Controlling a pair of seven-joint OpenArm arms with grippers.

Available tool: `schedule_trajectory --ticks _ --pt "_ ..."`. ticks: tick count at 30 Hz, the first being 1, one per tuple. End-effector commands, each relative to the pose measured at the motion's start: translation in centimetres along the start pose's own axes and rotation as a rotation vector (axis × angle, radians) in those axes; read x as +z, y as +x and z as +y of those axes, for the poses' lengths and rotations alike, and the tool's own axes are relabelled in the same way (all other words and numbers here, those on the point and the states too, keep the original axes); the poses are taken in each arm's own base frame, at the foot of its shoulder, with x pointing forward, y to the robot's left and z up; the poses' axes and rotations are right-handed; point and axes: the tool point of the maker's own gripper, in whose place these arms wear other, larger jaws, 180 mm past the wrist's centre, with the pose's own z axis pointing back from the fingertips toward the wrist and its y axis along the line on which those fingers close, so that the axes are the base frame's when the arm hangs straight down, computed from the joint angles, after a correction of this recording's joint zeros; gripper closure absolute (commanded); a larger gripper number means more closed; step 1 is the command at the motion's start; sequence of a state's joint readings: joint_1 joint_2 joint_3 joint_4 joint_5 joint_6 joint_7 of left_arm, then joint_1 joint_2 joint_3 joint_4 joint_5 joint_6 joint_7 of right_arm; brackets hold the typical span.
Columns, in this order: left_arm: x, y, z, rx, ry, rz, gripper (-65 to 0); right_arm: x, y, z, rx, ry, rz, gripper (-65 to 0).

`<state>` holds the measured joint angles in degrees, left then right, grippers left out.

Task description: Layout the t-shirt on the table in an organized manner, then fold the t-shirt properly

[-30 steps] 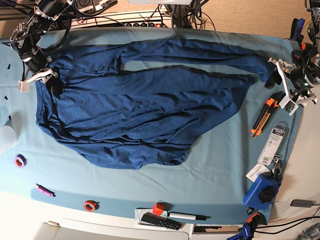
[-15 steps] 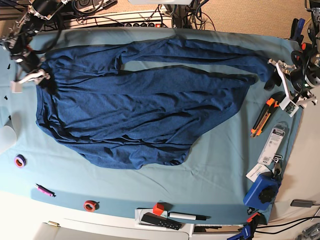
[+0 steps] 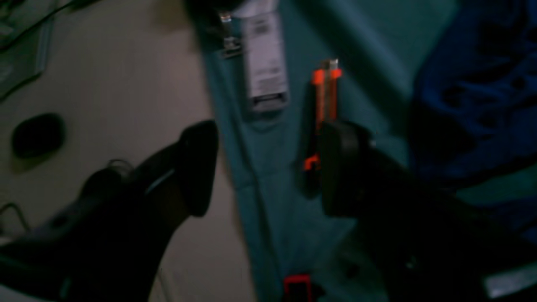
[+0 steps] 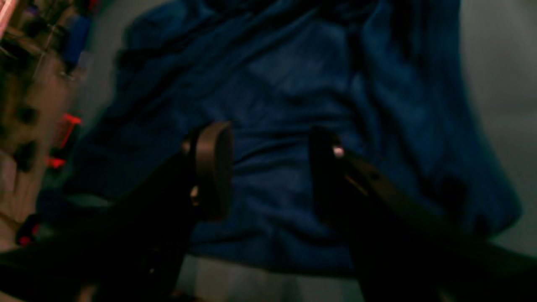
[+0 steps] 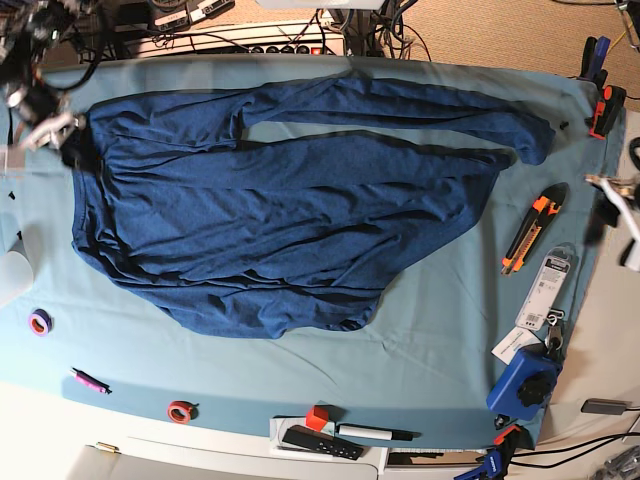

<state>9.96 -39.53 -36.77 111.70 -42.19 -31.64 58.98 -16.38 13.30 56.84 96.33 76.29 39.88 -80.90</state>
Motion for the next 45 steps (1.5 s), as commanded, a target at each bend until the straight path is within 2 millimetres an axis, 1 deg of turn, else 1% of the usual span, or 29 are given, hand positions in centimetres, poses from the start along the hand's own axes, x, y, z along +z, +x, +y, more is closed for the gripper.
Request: schedule_trajectory --ticks 1,3,6,9,13,16,20,25,28,30,32,36,42,45 --pt "0.8 1.2 1.1 -0.019 0.03 -0.034 -36.2 0.9 0.9 0.3 -0.007 0.009 -0.064 -29.2" --pt "1.1 1.3 1.6 -0.014 0.047 -0.039 -36.2 2.1 0.1 0.1 -0.078 -0.003 -0.126 -29.2" --pt "1.2 1.3 1.7 -0.012 0.051 -0.04 -36.2 3.4 -1.5 -0.5 -0.164 -0.046 -0.186 -29.2" --pt "1.2 1.3 1.7 -0.012 0.051 -0.04 -36.2 3.6 -3.1 -0.5 -0.232 -0.066 -0.216 -29.2" --pt "1.2 1.3 1.7 -0.012 0.05 -0.04 -36.2 3.1 -4.8 -0.8 -0.284 -0.122 -0.227 -29.2" --pt "1.2 1.3 1.7 -0.012 0.05 -0.04 -36.2 2.8 -5.9 -1.1 -0.322 -0.13 -0.223 -29.2" --pt "1.2 1.2 1.7 -0.012 0.05 -0.037 -36.2 2.3 -7.6 -2.2 -0.41 -0.127 -0.224 -29.2" --pt "1.2 1.3 1.3 -0.016 0.028 -0.04 -36.2 0.5 -10.4 -3.6 -0.577 -0.099 -0.231 -29.2" --pt "1.2 1.4 0.9 -0.012 0.007 -0.049 -36.2 -0.7 -11.6 -3.9 -0.663 -0.079 -0.233 -29.2" --pt "1.2 1.4 0.9 -0.012 0.008 -0.048 -36.2 -1.0 -12.3 -3.9 -0.696 -0.075 -0.227 -29.1" --pt "1.2 1.4 0.9 -0.011 0.008 -0.049 -36.2 -0.7 -12.6 -3.8 -0.706 -0.072 -0.222 -29.1" --pt "1.2 1.4 0.9 -0.011 0.008 -0.048 -36.2 0.8 -12.6 -3.3 -0.695 -0.044 -0.242 -29.1" --pt "1.2 1.4 0.9 -0.011 0.007 -0.049 -36.2 2.9 -11.7 -4.2 -0.705 -0.061 -0.323 -29.1" --pt "1.2 1.4 0.9 -0.011 0.007 -0.049 -36.2 3.7 -11.7 -4.6 -0.707 -0.083 -0.342 -29.1"
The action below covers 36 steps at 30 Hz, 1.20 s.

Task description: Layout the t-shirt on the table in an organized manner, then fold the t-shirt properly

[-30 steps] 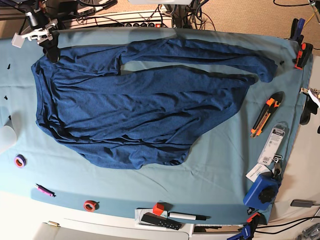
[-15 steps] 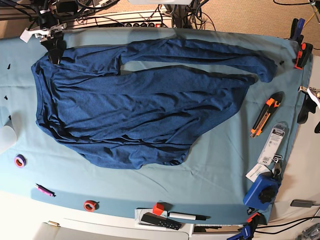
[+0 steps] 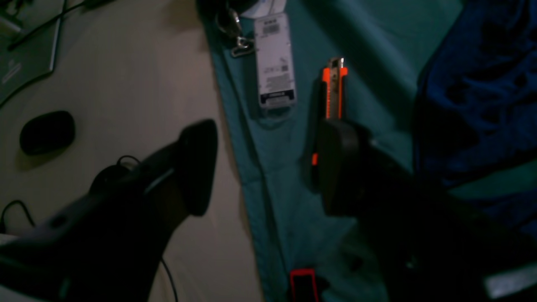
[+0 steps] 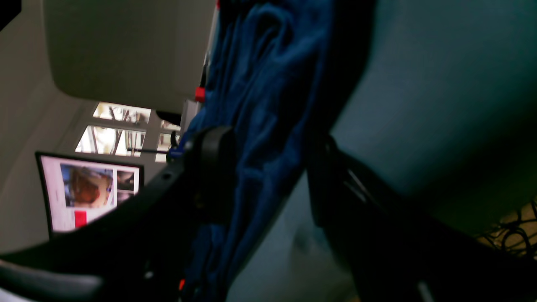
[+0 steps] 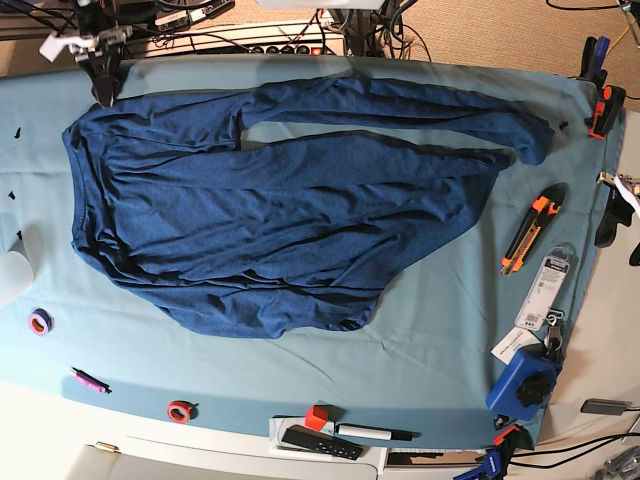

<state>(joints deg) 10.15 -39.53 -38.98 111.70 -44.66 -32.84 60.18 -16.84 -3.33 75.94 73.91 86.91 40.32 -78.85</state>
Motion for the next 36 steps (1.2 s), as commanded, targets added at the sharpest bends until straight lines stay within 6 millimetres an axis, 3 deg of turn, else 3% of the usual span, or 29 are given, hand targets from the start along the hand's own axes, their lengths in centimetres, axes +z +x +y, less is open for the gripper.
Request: schedule_trajectory --ticks 1,9,23,29,36 --pt "0.5 1.3 0.6 -0.021 0.014 -0.036 -36.2 0.4 -0.1 -0.6 0.012 -0.035 0.025 -29.1" --pt "0.5 1.3 0.6 -0.021 0.015 -0.035 -36.2 0.3 0.5 -0.6 0.013 -0.037 -0.009 -29.0" --pt "0.7 1.0 0.8 -0.029 0.014 -0.009 -36.2 1.6 -0.6 -4.4 0.015 -0.256 0.058 -28.0" --pt "1.4 1.9 1.8 -0.055 0.027 0.0 -36.2 3.4 1.0 -2.4 0.158 -0.294 0.062 -28.0" --pt "1.7 2.2 2.3 -0.073 0.034 0.005 -36.2 2.6 1.3 1.3 0.307 -0.28 0.046 -28.0"
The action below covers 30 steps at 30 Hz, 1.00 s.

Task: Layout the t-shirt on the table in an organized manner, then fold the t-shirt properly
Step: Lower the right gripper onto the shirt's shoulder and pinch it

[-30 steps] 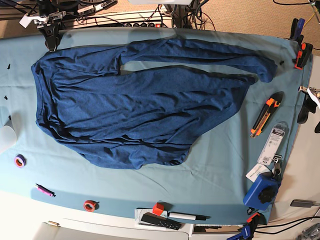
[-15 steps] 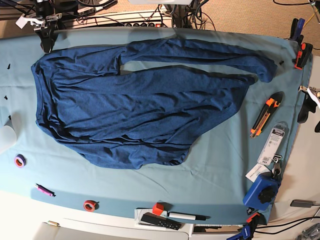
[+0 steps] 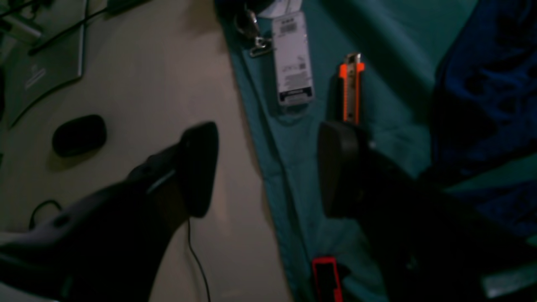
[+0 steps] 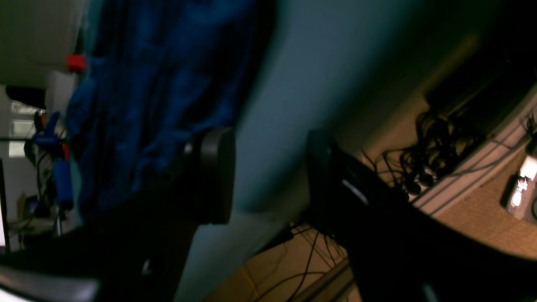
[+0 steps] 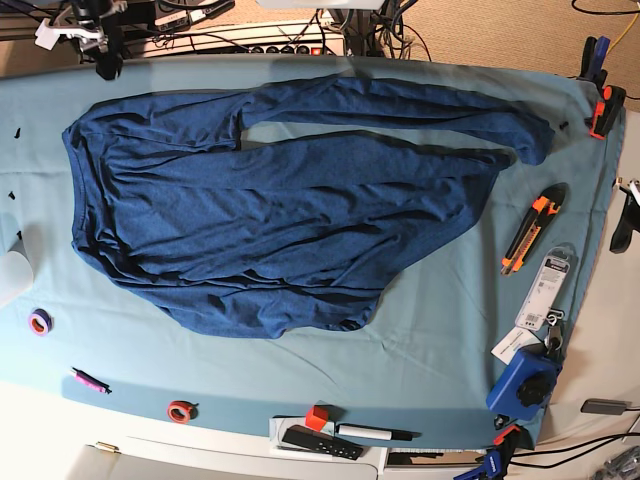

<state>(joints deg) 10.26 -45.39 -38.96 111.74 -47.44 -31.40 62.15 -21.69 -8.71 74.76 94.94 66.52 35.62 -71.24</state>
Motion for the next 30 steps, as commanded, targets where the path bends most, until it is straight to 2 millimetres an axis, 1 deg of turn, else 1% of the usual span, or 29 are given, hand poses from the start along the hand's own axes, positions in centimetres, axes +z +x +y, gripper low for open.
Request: schedule_trajectory --ticks 1,4,8,10,13,22,30 --pt "0.6 1.3 0.7 -0.022 0.021 -0.031 -36.2 0.1 1.3 0.6 0.026 0.02 -0.038 -28.0" --pt "0.6 1.1 0.7 -0.022 0.021 -0.023 -36.2 -0.6 0.7 1.6 0.028 0.061 -0.011 -28.0" --pt "0.6 1.1 0.7 -0.021 0.022 -0.021 -36.2 -1.0 0.5 4.1 0.057 0.188 -0.011 -28.0" --pt "0.6 1.0 0.8 -0.02 0.023 -0.018 -36.2 -1.3 0.6 4.5 0.064 0.199 -0.016 -28.0" --pt "0.6 1.0 0.8 -0.021 0.025 -0.015 -36.2 -1.7 0.6 4.2 0.068 0.175 -0.013 -28.0" --pt "0.6 1.0 0.8 -0.021 0.025 -0.018 -36.2 -2.6 0.2 1.9 0.007 0.066 -0.003 -28.0" --pt "0.6 1.1 0.8 -0.024 0.023 -0.023 -36.2 -4.5 -1.5 1.2 -0.098 0.086 0.02 -28.0"
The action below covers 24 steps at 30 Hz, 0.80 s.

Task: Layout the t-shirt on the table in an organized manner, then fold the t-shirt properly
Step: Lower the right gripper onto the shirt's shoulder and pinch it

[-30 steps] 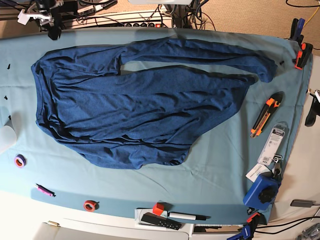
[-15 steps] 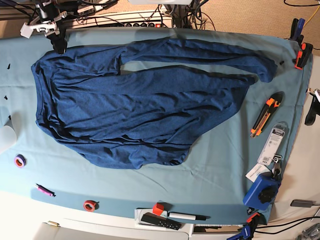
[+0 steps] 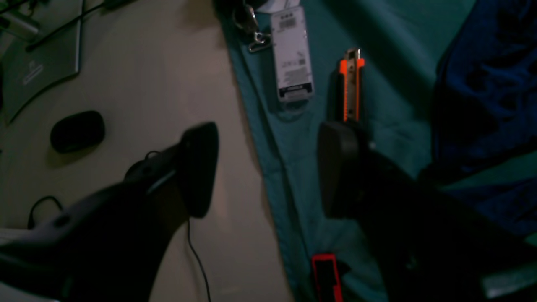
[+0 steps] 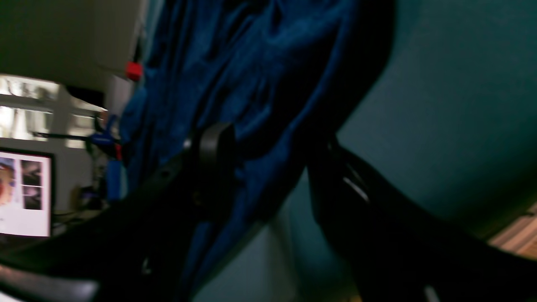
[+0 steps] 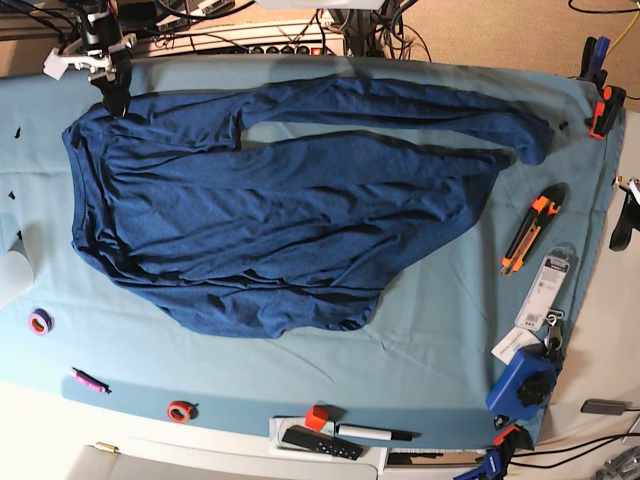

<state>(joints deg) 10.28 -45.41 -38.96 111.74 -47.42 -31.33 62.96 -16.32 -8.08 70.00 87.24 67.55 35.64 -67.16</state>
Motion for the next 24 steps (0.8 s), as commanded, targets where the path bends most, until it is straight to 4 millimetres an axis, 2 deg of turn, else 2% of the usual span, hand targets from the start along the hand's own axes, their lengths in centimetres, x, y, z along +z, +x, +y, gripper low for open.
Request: schedule_trajectory --ticks 1,11,18,21,24 --pt "0.6 1.4 0.7 -0.025 0.022 -0.038 -36.2 0.1 -0.9 -0.8 0.008 -0.04 0.052 -28.0" --pt "0.6 1.4 0.7 -0.025 0.022 -0.037 -36.2 -2.7 -4.8 1.5 0.062 0.021 0.216 -28.0" --pt "0.6 1.4 0.8 -0.024 0.023 -0.037 -36.2 -2.9 -5.2 1.8 0.066 0.029 0.237 -27.8" --pt "0.6 1.4 0.8 -0.024 0.023 -0.037 -36.2 -2.8 -5.5 1.8 0.066 0.029 0.253 -22.4" --pt "0.6 1.4 0.8 -0.025 0.023 -0.037 -36.2 -2.8 -5.5 1.8 0.064 0.032 0.253 -20.9"
